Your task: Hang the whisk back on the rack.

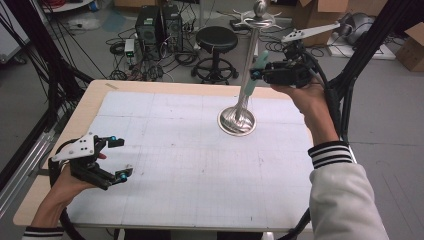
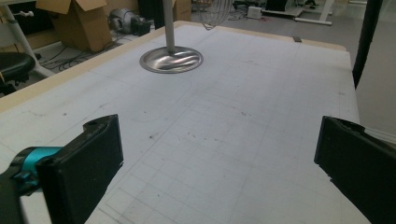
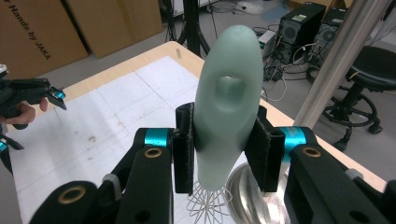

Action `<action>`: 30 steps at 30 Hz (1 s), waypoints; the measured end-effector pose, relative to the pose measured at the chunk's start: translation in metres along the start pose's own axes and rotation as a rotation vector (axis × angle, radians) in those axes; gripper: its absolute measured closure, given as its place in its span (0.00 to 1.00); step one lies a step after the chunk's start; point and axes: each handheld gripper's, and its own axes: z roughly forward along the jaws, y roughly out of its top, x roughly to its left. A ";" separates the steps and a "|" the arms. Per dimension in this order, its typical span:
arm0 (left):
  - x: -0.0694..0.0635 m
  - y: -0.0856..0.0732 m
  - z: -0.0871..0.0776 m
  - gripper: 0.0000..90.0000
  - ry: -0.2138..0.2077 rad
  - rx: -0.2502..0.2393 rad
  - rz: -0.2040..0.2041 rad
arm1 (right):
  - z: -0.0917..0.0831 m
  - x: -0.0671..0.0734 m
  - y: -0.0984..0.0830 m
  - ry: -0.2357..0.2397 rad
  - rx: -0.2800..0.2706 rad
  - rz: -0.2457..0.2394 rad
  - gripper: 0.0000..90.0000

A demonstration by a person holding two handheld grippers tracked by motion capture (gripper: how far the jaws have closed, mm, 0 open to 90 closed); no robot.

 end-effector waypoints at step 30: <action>0.006 -0.004 -0.004 0.02 0.020 0.011 -0.008 | 0.003 -0.021 0.040 -0.039 0.072 -0.020 0.73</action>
